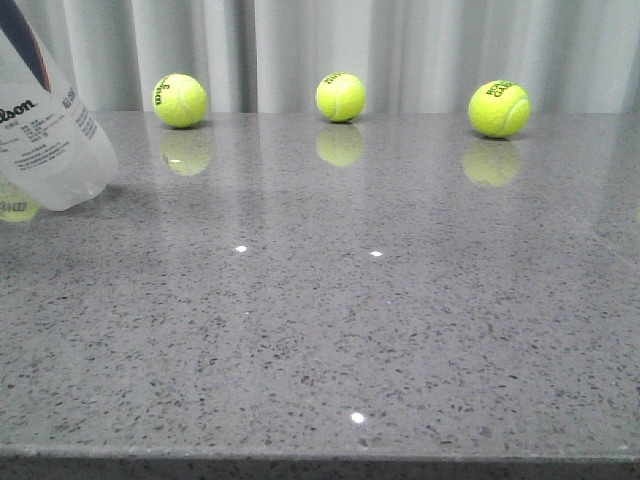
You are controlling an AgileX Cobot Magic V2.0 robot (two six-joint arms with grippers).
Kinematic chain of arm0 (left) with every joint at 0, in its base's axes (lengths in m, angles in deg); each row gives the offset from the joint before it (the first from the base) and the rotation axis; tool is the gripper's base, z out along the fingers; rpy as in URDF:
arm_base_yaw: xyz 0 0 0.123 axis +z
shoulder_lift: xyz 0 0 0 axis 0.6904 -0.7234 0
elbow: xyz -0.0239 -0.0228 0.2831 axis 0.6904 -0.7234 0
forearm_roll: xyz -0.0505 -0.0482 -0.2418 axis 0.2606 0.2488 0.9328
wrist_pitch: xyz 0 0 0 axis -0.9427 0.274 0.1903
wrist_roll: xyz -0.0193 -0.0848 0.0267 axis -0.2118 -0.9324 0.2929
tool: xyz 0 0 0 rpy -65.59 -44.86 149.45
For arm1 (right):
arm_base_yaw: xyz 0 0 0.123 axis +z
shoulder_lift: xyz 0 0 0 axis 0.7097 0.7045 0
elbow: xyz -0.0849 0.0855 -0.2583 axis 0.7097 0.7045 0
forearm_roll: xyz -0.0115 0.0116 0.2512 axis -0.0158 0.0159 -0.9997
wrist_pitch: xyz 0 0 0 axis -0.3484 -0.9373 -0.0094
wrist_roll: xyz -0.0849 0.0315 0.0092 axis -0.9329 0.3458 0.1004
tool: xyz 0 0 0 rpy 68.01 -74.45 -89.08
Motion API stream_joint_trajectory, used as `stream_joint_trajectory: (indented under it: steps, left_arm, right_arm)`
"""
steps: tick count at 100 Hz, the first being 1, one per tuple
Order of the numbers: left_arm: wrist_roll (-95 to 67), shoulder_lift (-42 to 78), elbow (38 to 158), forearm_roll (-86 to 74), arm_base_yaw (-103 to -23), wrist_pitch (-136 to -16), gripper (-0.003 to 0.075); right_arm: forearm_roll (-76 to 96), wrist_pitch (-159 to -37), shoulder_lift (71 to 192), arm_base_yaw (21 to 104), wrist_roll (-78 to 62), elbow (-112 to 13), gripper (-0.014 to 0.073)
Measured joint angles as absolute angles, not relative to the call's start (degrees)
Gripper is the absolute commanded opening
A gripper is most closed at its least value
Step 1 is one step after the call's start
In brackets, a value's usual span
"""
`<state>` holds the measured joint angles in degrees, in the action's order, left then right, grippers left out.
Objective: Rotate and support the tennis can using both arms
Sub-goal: 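Lift the can with the left gripper and tilt it upright, then set the can upright on the table and open the left gripper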
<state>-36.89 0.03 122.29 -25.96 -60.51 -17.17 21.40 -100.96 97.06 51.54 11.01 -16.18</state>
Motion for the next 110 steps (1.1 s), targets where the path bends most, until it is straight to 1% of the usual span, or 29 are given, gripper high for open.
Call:
stream_joint_trajectory:
  steps: [1,6,11,56,110]
  left_arm:
    - [-36.79,0.04,122.29,-25.96,-60.51,-17.17,0.0542]
    - [-36.61,-0.09,122.29,-25.96,-60.51,-17.17,0.0601]
    - [-36.31,-0.5,122.7,-25.96,-60.51,-17.04,0.0621]
    - [-35.39,-15.03,140.82,-20.91,-60.51,-17.27,0.0619]
    - [-32.78,-15.72,141.91,-20.12,-60.51,-17.16,0.0619]
  right_arm:
    - [21.4,-100.96,97.06,51.54,11.01,-16.18,-0.0068]
    - [21.4,-100.96,97.06,51.54,11.01,-16.18,-0.0068]
    - [21.4,-100.96,97.06,51.54,11.01,-16.18,-0.0068]
    - [21.4,-100.96,97.06,51.54,11.01,-16.18,-0.0068]
    - [21.4,-100.96,97.06,51.54,11.01,-16.18,-0.0068]
